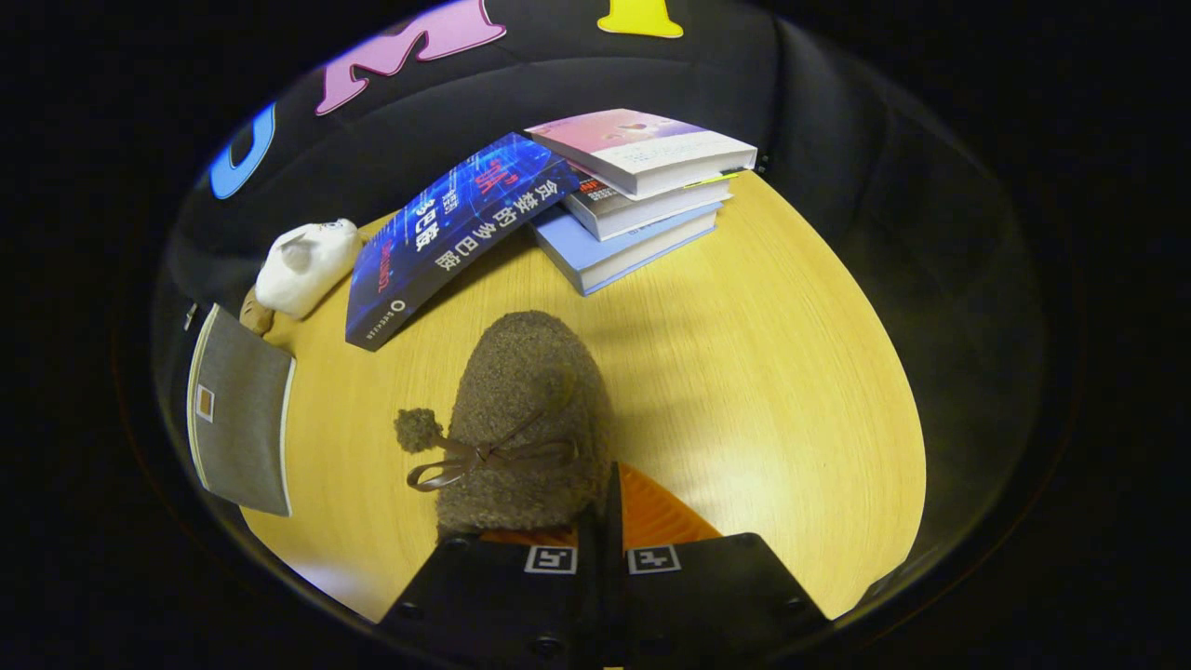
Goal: Open the storage box then place both shoes into the box .Put the left shoe in first, then the right shoe, with the right side of both shoes facing outward in a uniform manner.
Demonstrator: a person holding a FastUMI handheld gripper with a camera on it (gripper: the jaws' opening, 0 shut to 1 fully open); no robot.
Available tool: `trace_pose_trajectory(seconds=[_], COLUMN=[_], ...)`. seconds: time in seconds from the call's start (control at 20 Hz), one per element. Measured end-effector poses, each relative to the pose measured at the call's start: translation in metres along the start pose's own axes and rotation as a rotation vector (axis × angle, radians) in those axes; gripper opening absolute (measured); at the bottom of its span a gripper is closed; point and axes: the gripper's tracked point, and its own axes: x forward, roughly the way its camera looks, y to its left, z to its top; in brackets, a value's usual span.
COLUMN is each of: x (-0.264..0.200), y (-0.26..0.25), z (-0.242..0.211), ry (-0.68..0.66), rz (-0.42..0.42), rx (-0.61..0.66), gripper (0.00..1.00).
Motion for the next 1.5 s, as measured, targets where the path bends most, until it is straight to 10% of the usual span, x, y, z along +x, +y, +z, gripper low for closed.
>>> trace_pose_trajectory(seconds=[0.9, 1.5], x=[-0.148, -0.104], y=[0.302, 0.479], z=[0.084, 0.044], ry=[-0.159, -0.100], rz=[0.331, 0.289], rx=[-0.004, -0.160], gripper=[0.05, 0.05])
